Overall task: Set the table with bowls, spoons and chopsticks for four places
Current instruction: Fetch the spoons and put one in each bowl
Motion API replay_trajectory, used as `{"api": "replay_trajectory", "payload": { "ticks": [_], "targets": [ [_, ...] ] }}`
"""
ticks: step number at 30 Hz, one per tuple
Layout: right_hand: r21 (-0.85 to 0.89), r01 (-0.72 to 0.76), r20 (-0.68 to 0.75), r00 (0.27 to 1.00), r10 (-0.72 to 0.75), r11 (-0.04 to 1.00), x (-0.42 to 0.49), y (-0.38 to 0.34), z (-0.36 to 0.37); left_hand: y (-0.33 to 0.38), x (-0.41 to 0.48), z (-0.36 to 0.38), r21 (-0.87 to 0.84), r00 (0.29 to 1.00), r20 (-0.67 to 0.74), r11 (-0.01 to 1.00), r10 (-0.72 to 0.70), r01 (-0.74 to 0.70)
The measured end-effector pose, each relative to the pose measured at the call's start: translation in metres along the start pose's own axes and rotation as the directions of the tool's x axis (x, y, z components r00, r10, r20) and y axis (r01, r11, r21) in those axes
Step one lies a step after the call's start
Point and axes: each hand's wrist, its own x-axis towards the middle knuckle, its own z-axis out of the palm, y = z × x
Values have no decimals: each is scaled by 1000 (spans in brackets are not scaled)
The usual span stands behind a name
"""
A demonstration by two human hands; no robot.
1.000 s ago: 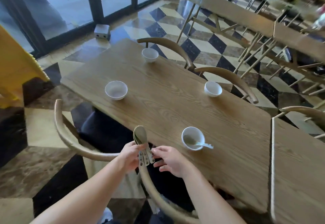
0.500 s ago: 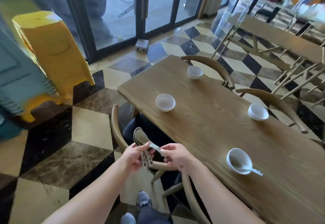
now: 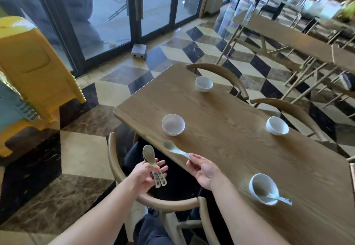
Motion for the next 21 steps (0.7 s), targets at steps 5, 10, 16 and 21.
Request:
{"api": "replay_trajectory", "payload": {
  "ticks": [5,10,16,21],
  "targets": [
    [85,7,-65,998,-1,996,44,-35,14,45,38,26,113,999,48,994,-18,12],
    [116,-13,-108,994,25,993,90,-59,30,89,75,49,194,999,39,981,-19,11],
    [136,-78,-138,986,97,988,134,-69,40,123,110,65,207,999,12,978,-36,33],
    [108,-122,-170,976,139,987,156,-67,44,132,123,66,173,998,-12,983,-65,66]
  ]
}}
